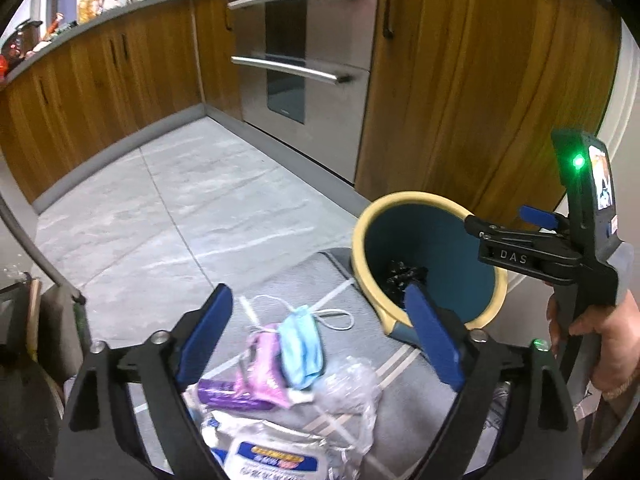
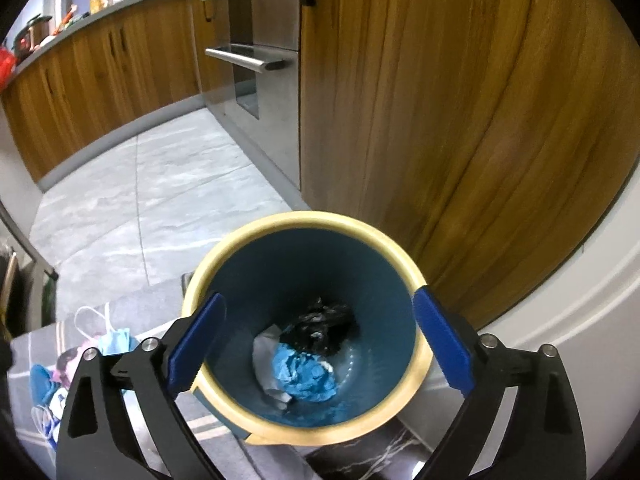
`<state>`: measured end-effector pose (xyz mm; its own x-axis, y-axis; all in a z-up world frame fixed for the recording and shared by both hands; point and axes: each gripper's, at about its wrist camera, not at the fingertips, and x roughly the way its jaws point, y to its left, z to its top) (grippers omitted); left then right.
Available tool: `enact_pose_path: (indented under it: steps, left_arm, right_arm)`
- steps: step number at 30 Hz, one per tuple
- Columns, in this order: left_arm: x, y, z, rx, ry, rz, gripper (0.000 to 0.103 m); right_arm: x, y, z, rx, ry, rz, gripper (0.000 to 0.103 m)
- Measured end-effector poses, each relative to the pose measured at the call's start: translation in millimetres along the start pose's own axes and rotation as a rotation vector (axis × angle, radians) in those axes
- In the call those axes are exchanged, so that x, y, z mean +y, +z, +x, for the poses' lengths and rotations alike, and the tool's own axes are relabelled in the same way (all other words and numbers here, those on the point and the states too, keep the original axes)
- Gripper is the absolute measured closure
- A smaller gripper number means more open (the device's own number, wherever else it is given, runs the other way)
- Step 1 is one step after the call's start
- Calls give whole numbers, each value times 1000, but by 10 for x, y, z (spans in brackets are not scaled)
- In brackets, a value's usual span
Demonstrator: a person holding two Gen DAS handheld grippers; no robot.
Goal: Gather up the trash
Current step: 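Move both tools back to the pile and grasp the blue mask with the left tool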
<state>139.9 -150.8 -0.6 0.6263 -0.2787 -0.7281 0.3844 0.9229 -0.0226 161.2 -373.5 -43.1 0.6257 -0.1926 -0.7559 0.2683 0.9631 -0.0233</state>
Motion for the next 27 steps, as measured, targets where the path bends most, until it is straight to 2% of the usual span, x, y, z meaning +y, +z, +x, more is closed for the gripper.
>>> enact_pose_path:
  steps: [3,6,13,17,20,23,27]
  left_arm:
    - [92,-40,-194,-30,26,-8,6]
    - [203,-87,-366,-47,44,-27,6]
    - [545,-274,-707,-68,91,-90,6]
    - [730,-427,-839,-62,142,-94,6]
    - [896,-555,-902,-35,174,-114,6]
    - [1080,-679,-950,-22,204,-152,6]
    - [1321,-849,-971,-9,246,-220,6]
  right_arm:
    - [-6,-4,-82,-22,-36,3,6]
    - [37,-1,-185,-54,-70,-16,5]
    - [266,-13,-410,-110,-34,-78,5]
    - [443,-29,-523,-124,-25,-113,5]
    - [591,-68,-587,-122,75,-124,5]
    - [744,-118,-604,-78,158,-130,5]
    - [980,-227,-675,-46,237,-200,5]
